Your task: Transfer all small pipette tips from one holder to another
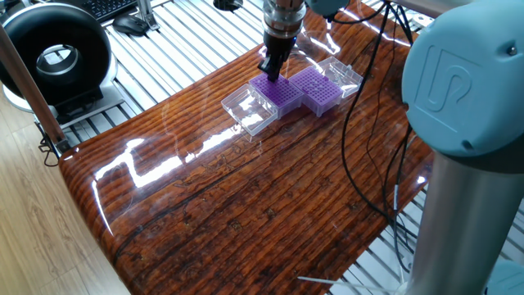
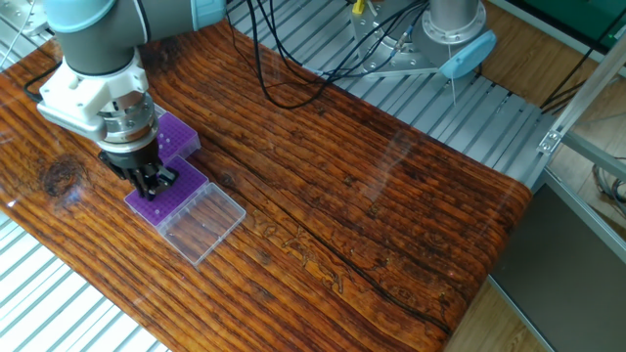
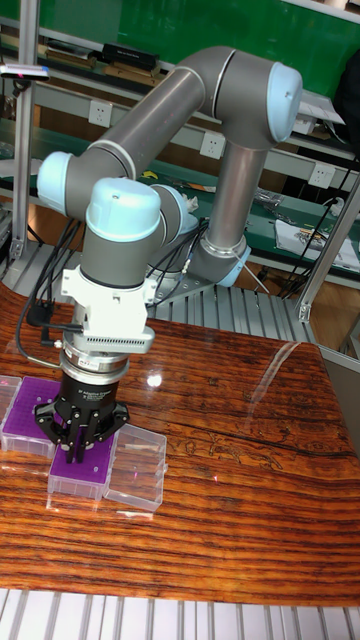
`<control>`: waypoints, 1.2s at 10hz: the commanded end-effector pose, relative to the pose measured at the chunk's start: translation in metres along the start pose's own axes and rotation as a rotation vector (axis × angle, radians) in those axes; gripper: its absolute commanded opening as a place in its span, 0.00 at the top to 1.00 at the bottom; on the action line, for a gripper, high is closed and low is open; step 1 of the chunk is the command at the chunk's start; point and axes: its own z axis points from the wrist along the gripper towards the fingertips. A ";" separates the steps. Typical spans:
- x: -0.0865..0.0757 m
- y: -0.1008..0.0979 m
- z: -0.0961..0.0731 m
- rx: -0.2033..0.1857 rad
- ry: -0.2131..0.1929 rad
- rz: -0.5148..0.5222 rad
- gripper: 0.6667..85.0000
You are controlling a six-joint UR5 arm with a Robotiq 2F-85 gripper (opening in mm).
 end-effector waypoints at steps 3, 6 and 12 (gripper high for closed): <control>-0.003 0.003 -0.001 -0.024 -0.011 0.001 0.81; -0.005 0.002 -0.002 -0.025 -0.018 -0.002 0.89; -0.009 -0.005 -0.004 -0.005 -0.035 0.022 1.00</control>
